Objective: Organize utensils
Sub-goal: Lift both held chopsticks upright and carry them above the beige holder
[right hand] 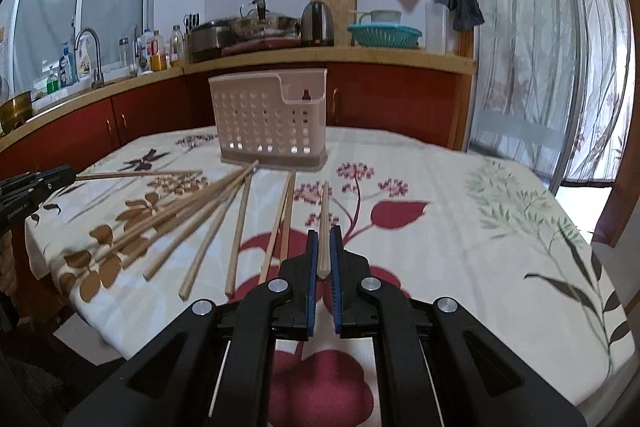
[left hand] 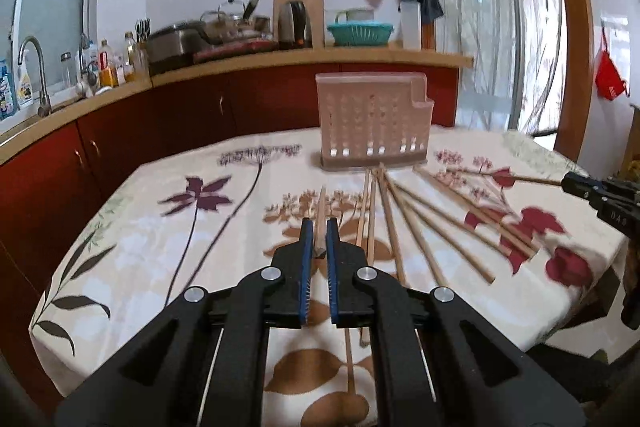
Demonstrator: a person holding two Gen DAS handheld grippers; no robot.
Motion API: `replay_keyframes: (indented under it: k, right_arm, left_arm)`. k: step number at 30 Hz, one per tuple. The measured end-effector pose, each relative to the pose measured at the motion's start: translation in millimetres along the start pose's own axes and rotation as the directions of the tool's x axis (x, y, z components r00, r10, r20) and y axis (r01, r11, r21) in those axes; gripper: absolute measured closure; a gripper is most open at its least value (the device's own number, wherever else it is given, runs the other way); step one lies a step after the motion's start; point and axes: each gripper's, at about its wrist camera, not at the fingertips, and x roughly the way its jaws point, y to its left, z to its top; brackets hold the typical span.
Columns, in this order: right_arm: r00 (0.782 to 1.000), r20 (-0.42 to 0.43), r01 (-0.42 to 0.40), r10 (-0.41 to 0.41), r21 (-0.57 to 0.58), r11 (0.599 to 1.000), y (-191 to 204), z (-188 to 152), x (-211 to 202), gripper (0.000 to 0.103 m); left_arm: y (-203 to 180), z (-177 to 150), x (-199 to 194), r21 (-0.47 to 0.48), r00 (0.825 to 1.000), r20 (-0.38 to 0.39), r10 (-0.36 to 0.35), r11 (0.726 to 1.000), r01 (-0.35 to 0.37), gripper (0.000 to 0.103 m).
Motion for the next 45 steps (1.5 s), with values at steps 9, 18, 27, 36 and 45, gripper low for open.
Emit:
replay_keyframes:
  k: [9, 18, 27, 36, 45]
  right_arm:
    - [0.997, 0.074, 0.000, 0.001, -0.003, 1.000, 3.4, 27.4, -18.5, 0.096]
    - [0.992, 0.124, 0.004, -0.004, 0.003, 1.000, -0.2, 59.9, -21.1, 0.096]
    - [0.990, 0.144, 0.003, -0.003, 0.005, 1.000, -5.5, 90.7, -5.3, 0.096]
    - [0.988, 0.153, 0.002, -0.004, 0.011, 1.000, -8.3, 110.6, 9.1, 0.096]
    - [0.981, 0.194, -0.026, 0.022, 0.015, 1.000, -14.2, 140.5, 3.4, 0.096]
  left_arm:
    - [6.6, 31.1, -18.5, -0.026, 0.996, 0.089, 0.009, 1.000, -0.006, 0.096]
    - [20.3, 67.5, -19.2, -0.054, 0.990, 0.138, 0.013, 0.999, -0.006, 0.096]
    - [26.3, 98.1, 0.6, -0.044, 0.991, 0.134, 0.000, 0.999, 0.006, 0.096]
    - [34.9, 120.2, 19.8, -0.058, 0.991, 0.130, -0.021, 0.998, 0.028, 0.096]
    - [37.2, 155.6, 17.2, -0.045, 0.984, 0.166, -0.063, 0.996, 0.071, 0.096]
